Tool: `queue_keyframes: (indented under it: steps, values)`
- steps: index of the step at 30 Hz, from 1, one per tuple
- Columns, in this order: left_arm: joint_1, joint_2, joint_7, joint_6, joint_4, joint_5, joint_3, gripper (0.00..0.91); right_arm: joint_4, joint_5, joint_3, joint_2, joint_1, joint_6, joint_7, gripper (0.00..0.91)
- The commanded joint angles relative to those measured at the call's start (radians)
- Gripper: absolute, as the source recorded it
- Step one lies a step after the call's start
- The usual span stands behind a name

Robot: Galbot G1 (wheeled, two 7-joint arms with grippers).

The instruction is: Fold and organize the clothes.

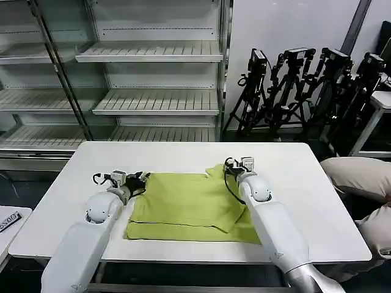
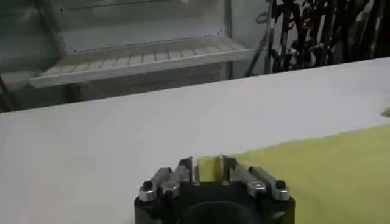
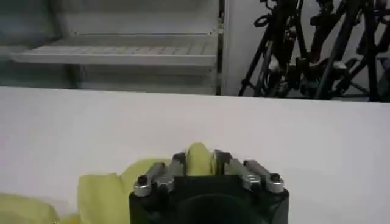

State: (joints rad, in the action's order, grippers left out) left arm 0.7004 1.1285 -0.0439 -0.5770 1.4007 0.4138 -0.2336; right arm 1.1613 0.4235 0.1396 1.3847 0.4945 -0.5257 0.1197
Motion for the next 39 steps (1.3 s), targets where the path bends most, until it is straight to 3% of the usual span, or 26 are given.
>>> queue_keyframes:
  steps: [1, 7, 16, 22, 29, 39]
  values:
    - [0.010, 0.004, -0.001, -0.001, 0.006, -0.019, 0.001, 0.020, 0.018, -0.018, -0.007, -0.010, 0.006, 0.044, -0.059, 0.000]
    - [0.018, -0.010, 0.007, -0.002, 0.069, 0.006, -0.005, 0.010, 0.084, 0.023, -0.005, -0.027, 0.012, 0.064, -0.038, 0.000]
    - [0.187, -0.074, 0.037, -0.003, 0.337, 0.034, -0.060, 0.010, 0.438, 0.146, 0.000, -0.174, 0.191, -0.022, 0.038, 0.000]
    - [0.305, -0.066, 0.050, -0.001, 0.442, 0.031, -0.116, 0.010, 0.608, 0.162, 0.017, -0.262, 0.341, -0.009, 0.032, 0.000]
    - [0.396, -0.056, 0.052, 0.000, 0.497, 0.027, -0.164, 0.010, 0.718, 0.169, 0.051, -0.317, 0.472, -0.001, 0.044, 0.000]
    - [0.510, -0.088, 0.054, 0.000, 0.586, 0.024, -0.243, 0.010, 0.792, 0.161, 0.083, -0.324, 0.568, 0.003, 0.060, 0.000]
